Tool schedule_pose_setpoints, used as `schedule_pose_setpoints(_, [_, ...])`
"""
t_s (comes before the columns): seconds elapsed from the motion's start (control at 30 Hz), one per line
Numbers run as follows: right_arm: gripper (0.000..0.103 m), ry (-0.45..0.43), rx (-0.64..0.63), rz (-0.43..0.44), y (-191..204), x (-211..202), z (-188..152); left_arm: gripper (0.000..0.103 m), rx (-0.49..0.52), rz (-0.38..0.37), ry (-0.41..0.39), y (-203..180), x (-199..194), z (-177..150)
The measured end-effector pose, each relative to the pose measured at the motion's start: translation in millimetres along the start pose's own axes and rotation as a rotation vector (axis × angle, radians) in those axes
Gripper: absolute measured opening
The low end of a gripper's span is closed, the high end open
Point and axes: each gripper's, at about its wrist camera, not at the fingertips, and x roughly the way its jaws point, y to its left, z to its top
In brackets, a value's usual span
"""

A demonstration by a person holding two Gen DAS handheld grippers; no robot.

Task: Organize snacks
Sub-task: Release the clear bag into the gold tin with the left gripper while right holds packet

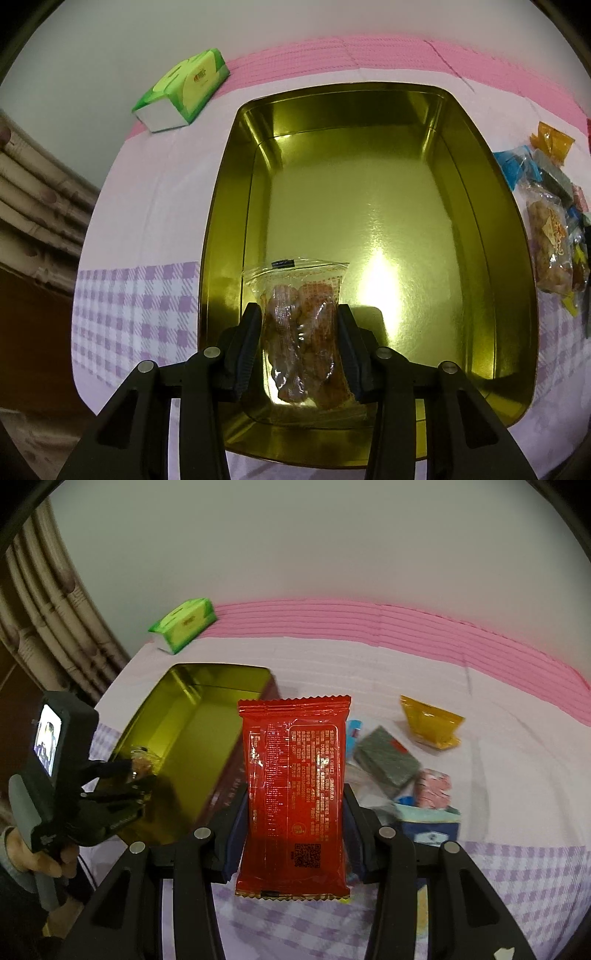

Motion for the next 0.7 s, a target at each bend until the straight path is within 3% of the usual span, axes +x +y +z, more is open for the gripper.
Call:
schedule_pose_setpoints(0.27, [0.043,0.022,0.008,0.031,18,14,8,0.044,-0.093,-0.095,-0.071,19,-21,-1])
schedule_pose_setpoints(0.37, [0.043,0.026,0.008,0.052,29,21,14,0.052,-0.182,-0.117,-0.12,39,-37,-4])
schedule_pose_setpoints(0.53, [0.043,0.035,0.002,0.098,53,31,24,0.057,-0.345,-0.052,-0.163,78,-55,-16])
schedule_pose_setpoints(0.7, [0.043,0.067,0.024,0.135,78,48,30,0.059,-0.497,-0.018,-0.142,108,-58,-39])
